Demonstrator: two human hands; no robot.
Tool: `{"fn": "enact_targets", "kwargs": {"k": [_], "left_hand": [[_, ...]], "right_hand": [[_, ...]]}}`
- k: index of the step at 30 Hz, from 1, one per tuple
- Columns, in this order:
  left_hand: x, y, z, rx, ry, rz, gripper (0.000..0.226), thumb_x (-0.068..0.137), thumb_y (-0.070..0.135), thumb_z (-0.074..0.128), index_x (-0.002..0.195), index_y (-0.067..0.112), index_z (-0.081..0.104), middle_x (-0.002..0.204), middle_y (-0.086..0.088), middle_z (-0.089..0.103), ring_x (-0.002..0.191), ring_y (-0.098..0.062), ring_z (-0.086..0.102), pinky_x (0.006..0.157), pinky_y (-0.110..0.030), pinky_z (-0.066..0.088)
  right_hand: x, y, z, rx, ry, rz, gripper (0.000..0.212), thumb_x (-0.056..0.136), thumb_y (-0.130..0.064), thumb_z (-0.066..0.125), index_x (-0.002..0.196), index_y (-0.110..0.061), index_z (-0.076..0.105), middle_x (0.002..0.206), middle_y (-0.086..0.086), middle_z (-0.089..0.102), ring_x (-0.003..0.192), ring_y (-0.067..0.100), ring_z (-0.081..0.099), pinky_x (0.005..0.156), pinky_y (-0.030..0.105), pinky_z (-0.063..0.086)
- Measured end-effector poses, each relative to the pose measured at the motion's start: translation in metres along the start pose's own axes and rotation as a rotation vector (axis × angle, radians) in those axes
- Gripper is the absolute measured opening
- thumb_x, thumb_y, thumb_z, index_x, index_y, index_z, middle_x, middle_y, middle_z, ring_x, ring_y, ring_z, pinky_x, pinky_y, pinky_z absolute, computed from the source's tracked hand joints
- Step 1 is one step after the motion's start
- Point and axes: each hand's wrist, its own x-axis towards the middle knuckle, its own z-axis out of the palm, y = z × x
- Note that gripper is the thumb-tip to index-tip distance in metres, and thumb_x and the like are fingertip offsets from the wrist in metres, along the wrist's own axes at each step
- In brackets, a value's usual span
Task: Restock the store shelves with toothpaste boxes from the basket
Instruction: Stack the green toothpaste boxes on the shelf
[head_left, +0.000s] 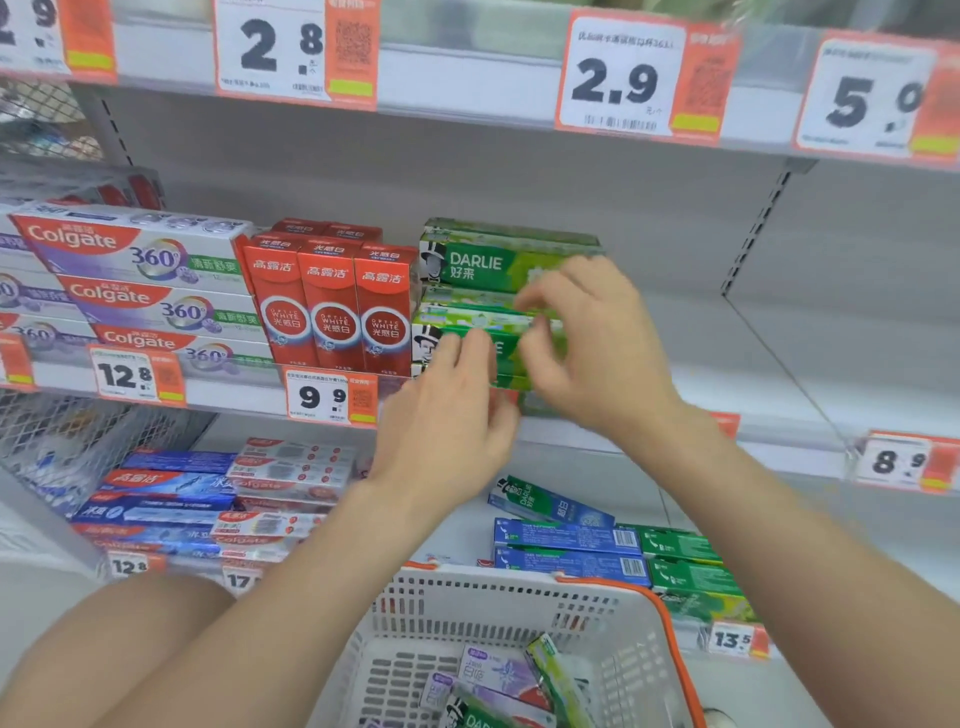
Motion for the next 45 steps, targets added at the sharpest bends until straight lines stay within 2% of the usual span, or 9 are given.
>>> {"fn": "enact_targets", "kwargs": {"k": [4,10,13,23,26,28,33,39,45], "left_hand": [[-0.034,-0.001,0.020,0.022,-0.390,-0.034,0.012,0.091,0.039,0.054,0.091,0.027,0.050,0.088,-0.001,0.068,0.086,-0.034,0.066,0.062,-0.038,0.047],[-0.112,-0.004,0.069,0.244,-1.200,0.101,0.031,0.098,0.041,0.056,0.119,0.021,0.065,0.119,-0.008,0.065,0.107,-0.032,0.065,0.091,-0.042,0.056],[-0.157,-0.007,0.110,0.258,-1.414,0.117,0.037,0.099,0.039,0.057,0.126,0.014,0.066,0.123,-0.010,0.067,0.102,-0.028,0.066,0.090,-0.042,0.057],[-0.279,-0.026,0.201,0.188,-1.601,-0.067,0.049,0.098,0.043,0.066,0.131,0.008,0.056,0.120,-0.008,0.060,0.104,-0.026,0.062,0.095,-0.044,0.055],[-0.285,-0.030,0.220,0.176,-1.258,-0.024,0.059,0.096,0.022,0.066,0.146,0.012,0.037,0.143,-0.014,0.042,0.131,-0.035,0.046,0.103,-0.047,0.049],[-0.281,-0.033,0.233,0.194,-1.124,-0.064,0.061,0.093,0.013,0.064,0.147,0.015,0.035,0.147,-0.014,0.037,0.135,-0.036,0.038,0.108,-0.050,0.044],[-0.283,-0.059,0.255,0.198,-1.262,-0.241,0.071,0.098,0.009,0.060,0.159,0.016,0.026,0.165,-0.010,0.024,0.148,-0.043,0.028,0.117,-0.061,0.035],[-0.294,-0.075,0.259,0.124,-1.179,-0.213,0.062,0.093,0.000,0.063,0.149,0.012,0.039,0.151,-0.013,0.035,0.128,-0.038,0.048,0.104,-0.051,0.049],[-0.293,-0.084,0.252,0.122,-1.212,-0.212,0.047,0.098,0.011,0.066,0.140,0.008,0.045,0.143,-0.013,0.039,0.132,-0.035,0.042,0.108,-0.044,0.046]], "right_hand": [[-0.074,-0.030,-0.019,-0.092,-0.286,0.068,0.025,0.081,-0.030,0.042,0.078,-0.017,0.063,0.073,0.004,0.064,0.069,0.033,0.061,0.056,0.037,0.046],[-0.165,-0.038,-0.024,-0.194,-1.545,0.220,0.013,0.099,-0.022,0.048,0.092,-0.016,0.057,0.106,0.011,0.061,0.095,0.034,0.062,0.071,0.035,0.048],[-0.224,-0.047,-0.010,-0.220,-1.809,0.224,0.026,0.101,-0.013,0.050,0.125,-0.009,0.059,0.120,0.010,0.060,0.088,0.028,0.061,0.072,0.037,0.050],[-0.302,-0.039,0.046,-0.279,-1.849,0.136,0.024,0.097,-0.001,0.053,0.077,-0.012,0.046,0.078,0.001,0.045,0.059,0.016,0.043,0.058,0.030,0.043],[-0.312,-0.023,0.064,-0.260,-1.856,0.207,0.006,0.096,-0.003,0.059,0.098,-0.009,0.059,0.086,0.002,0.053,0.064,0.017,0.049,0.057,0.032,0.042],[-0.324,-0.007,0.074,-0.201,-1.817,0.316,0.028,0.095,-0.002,0.059,0.122,-0.009,0.057,0.098,0.005,0.059,0.075,0.021,0.059,0.061,0.034,0.047],[-0.362,0.015,0.096,-0.002,-1.637,0.711,0.045,0.096,-0.002,0.051,0.138,-0.018,0.050,0.125,0.012,0.052,0.105,0.033,0.060,0.079,0.040,0.048],[-0.421,0.002,0.124,0.000,-1.795,0.738,0.050,0.096,-0.032,0.056,0.146,-0.032,0.051,0.146,0.015,0.030,0.113,0.040,0.059,0.106,0.049,0.050],[-0.400,0.005,0.104,-0.007,-1.660,0.651,0.041,0.098,-0.001,0.047,0.130,-0.025,0.052,0.128,0.013,0.042,0.088,0.032,0.056,0.077,0.035,0.041]]}}
